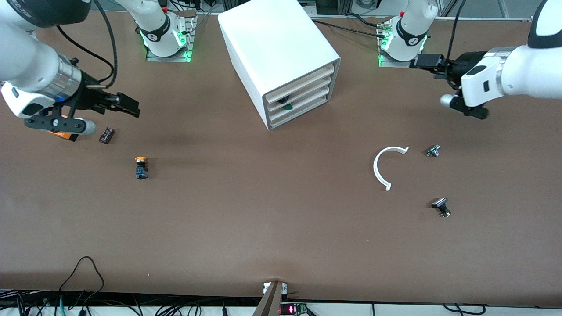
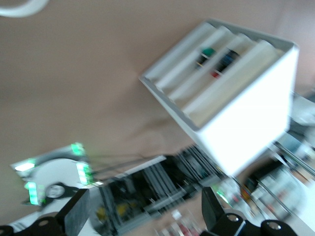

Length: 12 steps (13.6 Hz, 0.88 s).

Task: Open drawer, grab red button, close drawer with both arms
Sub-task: 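Reach both grippers to the front of the white cabinet's drawer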

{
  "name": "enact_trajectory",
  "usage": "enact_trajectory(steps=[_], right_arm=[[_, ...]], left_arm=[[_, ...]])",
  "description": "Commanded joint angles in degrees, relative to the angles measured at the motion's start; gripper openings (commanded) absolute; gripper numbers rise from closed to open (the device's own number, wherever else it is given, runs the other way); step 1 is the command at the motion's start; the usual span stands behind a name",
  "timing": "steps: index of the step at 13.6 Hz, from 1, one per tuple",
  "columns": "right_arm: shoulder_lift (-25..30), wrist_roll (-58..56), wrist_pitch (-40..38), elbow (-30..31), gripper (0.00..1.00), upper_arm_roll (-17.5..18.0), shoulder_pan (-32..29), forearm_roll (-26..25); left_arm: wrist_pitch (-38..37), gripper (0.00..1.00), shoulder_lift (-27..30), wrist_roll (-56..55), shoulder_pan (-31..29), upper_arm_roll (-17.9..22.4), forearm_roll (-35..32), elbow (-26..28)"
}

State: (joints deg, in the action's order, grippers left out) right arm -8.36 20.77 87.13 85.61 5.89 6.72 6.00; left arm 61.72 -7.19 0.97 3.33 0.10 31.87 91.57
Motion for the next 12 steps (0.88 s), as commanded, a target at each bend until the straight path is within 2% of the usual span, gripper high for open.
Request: enact_trajectory(steps=[1,3,5,7,9,10,11,12], right_arm=[[-1.3,3.65,1.37,-0.27,0.99,-0.09,1.1,2.62],[-1.83,6.02,2.6,-0.27,0.99,-0.09,2.94,2.36],[-2.71,9.27,4.17,-0.27,0.99,-0.09,4.96,1.83],[-3.59,13.14,5.32,-0.36,0.99,-0.09,6.81,1.74],[-4.29,16.56,6.73,-0.36,0.99,-0.17,9.35,1.65],[-4.99,19.1,7.52,-0.36,0.99,-0.17,10.76,1.04],[-5.35,20.61,7.87,-0.36,0.99,-0.09,11.73,0.51],[-5.7,21.58,7.96,-0.45,0.99,-0.09,12.95,0.25]], left_arm=[[-4.06,0.99,-5.89,4.8,-0.52,0.08,7.57,-1.84],[-5.65,0.99,-10.28,16.47,-0.61,0.25,10.66,-0.96],[0.47,0.99,-13.98,21.25,0.44,-0.01,12.67,-0.34],[4.88,0.99,-16.88,23.97,0.36,-0.01,17.76,1.32],[11.02,0.93,-19.0,32.39,1.32,-0.71,18.84,4.03],[16.01,0.86,-19.18,35.04,1.85,-1.32,20.32,7.27],[21.11,0.75,-19.01,37.68,2.38,-3.33,22.86,11.22],[25.08,0.72,-18.83,39.96,2.38,-5.52,24.71,14.57]])
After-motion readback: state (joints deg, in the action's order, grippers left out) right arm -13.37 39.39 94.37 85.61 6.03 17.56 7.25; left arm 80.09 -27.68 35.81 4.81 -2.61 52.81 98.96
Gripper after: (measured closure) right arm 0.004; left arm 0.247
